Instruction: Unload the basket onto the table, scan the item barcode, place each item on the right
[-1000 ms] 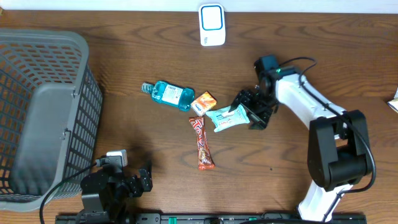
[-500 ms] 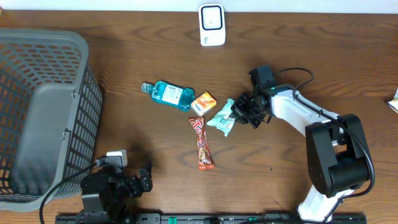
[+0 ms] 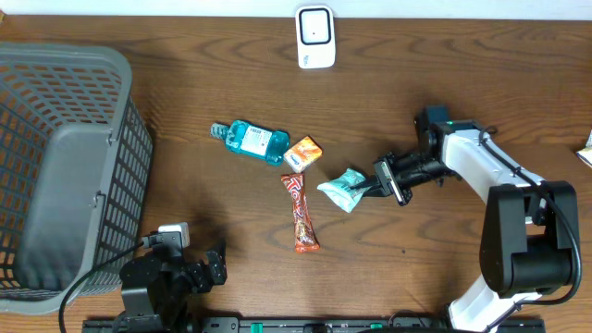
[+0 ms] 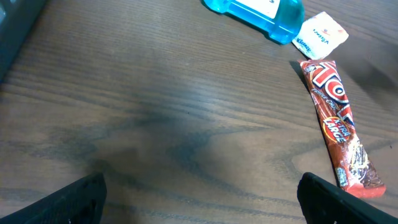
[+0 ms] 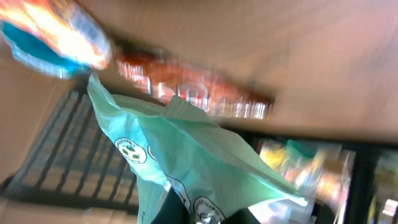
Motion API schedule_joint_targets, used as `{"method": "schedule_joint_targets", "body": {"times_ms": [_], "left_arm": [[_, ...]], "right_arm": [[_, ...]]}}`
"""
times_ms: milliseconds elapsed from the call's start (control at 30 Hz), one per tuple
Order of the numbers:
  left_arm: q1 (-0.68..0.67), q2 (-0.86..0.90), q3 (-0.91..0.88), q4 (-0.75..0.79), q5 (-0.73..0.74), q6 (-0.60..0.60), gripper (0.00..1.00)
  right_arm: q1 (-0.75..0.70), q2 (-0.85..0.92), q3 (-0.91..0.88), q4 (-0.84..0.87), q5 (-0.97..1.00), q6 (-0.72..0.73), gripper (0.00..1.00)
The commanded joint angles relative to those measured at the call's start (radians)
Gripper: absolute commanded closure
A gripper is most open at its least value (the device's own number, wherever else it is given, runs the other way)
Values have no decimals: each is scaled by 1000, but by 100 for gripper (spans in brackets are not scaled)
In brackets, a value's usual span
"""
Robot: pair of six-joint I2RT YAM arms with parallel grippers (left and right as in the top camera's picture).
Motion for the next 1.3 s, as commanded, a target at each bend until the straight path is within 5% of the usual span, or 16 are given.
{"method": "schedule_joint_targets", "body": {"times_ms": [0,500,933,1167,1267], "left_arm": [[-4,-5,2,-9,-3,5,2],[-4,-5,2,-9,-3,5,2],[-4,-5,2,-9,-3,5,2],[-4,-5,2,-9,-3,5,2],[-4,-5,2,-9,-3,5,2]], "right_arm": [[-7,-22,3,-89,-214,21,99],[-6,-22,3,-560,-308,-102,98],[-6,-22,3,-711,-396,-143,98],[-14,-22,3,-672,-418,186,99],[-19,-22,3,-594,-391,433,99]]}}
